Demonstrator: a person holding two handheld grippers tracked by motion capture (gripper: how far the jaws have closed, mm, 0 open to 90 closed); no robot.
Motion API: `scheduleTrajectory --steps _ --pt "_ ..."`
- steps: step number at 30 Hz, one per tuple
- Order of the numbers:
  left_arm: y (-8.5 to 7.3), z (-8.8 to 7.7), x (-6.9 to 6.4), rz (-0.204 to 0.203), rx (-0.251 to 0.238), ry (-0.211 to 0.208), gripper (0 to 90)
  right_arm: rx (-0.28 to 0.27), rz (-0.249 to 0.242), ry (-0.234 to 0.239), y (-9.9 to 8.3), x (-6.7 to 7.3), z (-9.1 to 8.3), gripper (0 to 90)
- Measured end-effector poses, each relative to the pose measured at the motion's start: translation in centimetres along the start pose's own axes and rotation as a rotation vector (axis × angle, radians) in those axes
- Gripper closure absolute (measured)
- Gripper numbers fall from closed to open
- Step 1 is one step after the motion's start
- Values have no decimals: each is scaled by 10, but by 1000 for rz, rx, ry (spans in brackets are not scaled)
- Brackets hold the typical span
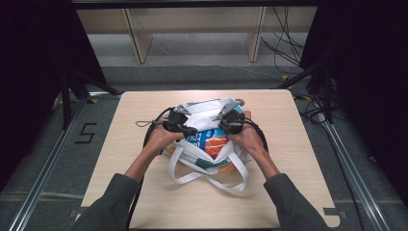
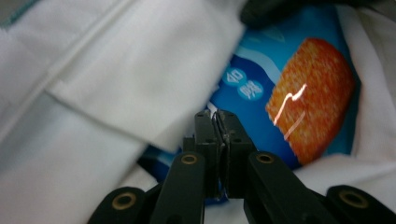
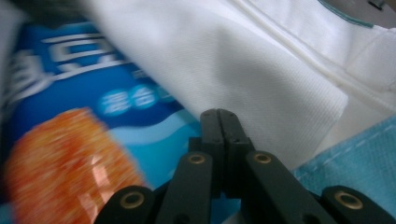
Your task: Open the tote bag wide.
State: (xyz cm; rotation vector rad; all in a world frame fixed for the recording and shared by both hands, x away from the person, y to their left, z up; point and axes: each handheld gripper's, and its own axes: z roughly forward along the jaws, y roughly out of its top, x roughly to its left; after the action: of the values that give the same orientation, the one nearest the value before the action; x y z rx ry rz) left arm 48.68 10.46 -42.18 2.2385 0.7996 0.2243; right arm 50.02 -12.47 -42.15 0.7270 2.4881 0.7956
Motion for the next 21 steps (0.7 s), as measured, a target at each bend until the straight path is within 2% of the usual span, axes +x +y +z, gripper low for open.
scheduleTrajectory --steps 1,2,3,4,5,7,8,9,11,12,14,15,16,17,18,19,20,21 --pt "-5 -1 -2 0 5 -3 870 23 20 -9 4 -4 6 900" --pt "-10 -3 -2 20 28 -4 869 29 25 -16 7 -9 12 900" --pt "-10 -3 -2 20 28 -4 870 29 25 -16 7 -9 12 900" --pt "-17 -4 -3 45 61 -11 870 44 36 -25 11 -15 17 900" --pt "-27 -4 -3 58 90 -12 876 88 62 -64 18 -30 29 900" --pt "-38 -5 -5 51 109 -25 885 131 99 -83 19 -38 39 900" --pt "-38 -5 -5 51 109 -25 890 131 99 -83 19 -38 39 900" --pt "-42 -5 -6 62 117 -28 890 152 131 -85 17 -43 46 900" --pt "-49 -9 -8 63 88 -40 890 173 185 -75 12 -48 54 900" --pt "-49 -9 -8 63 88 -40 889 173 185 -75 12 -48 54 900" --pt "-49 -11 -8 49 72 -40 876 160 179 -58 13 -49 49 900" --pt "-45 -12 -8 36 36 -32 870 132 170 -58 14 -51 44 900" --pt "-45 -12 -8 36 36 -32 863 100 189 -46 15 -50 36 900" --pt "-42 -13 -8 22 15 -24 861 54 186 -35 16 -50 27 900" --pt "-33 -17 -7 19 -20 -12 862 12 181 -17 18 -46 14 900" --pt "-27 -18 -6 31 -37 1 864 -9 185 4 18 -43 7 900" --pt "-21 -18 -4 22 -41 12 868 -49 173 24 18 -37 2 900" --pt "-15 -18 -2 22 -45 32 867 -25 137 55 17 -30 -6 900"
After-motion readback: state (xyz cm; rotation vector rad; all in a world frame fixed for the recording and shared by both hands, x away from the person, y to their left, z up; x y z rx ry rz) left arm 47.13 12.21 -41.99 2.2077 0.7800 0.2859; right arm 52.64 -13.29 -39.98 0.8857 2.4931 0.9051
